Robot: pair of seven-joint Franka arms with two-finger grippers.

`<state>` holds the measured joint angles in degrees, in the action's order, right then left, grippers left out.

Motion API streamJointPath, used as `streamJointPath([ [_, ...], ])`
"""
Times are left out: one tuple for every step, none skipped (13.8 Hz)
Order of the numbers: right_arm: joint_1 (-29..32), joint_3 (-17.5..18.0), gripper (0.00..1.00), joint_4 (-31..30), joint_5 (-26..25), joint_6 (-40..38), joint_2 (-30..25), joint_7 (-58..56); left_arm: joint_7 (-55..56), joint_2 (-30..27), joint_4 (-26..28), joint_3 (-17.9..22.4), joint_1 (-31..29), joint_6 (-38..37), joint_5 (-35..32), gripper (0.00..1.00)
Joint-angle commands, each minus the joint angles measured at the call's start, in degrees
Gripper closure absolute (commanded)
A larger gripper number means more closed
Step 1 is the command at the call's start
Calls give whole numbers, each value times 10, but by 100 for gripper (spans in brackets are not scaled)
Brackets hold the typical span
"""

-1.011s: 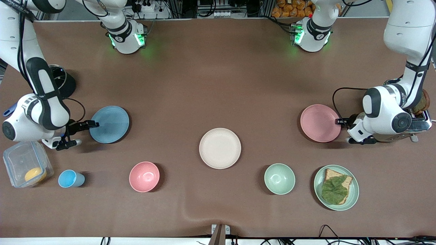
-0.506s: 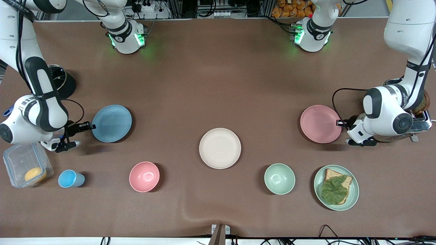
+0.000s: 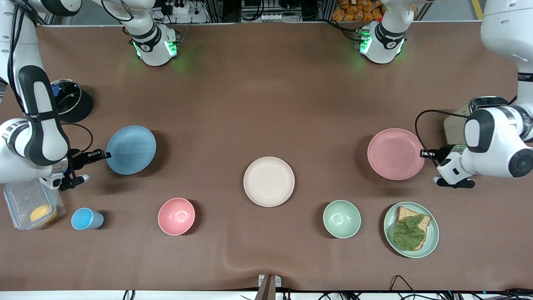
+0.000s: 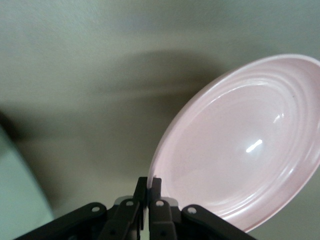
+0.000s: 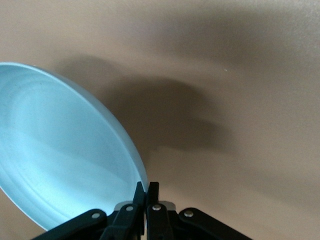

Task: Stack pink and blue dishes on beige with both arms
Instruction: 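Grasp the plate rims and lift with both grippers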

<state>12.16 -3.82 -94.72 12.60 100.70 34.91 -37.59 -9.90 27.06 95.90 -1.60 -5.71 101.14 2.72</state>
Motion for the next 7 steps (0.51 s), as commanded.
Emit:
streamJointPath([
  [-4,-1,100,18,11,-18,5,1,-4,-4,-57,-16,0,-50,40,100],
  [-4,-1,100,19,11,-18,4,1,0,-4,-82,-30,3,-64,53,100],
  [-4,-1,100,21,11,-19,4,1,2,-4,-109,-44,7,-78,64,100],
  [-4,-1,100,21,11,-19,4,1,5,-3,-124,-58,9,-81,75,100],
  [-4,-1,100,21,11,-19,4,1,21,0,-127,-77,12,-80,93,100],
  [-4,-1,100,21,10,-19,4,1,55,5,-128,-92,20,-75,103,100],
  [-4,-1,100,21,10,-19,4,1,83,15,-131,-104,37,-59,105,100],
])
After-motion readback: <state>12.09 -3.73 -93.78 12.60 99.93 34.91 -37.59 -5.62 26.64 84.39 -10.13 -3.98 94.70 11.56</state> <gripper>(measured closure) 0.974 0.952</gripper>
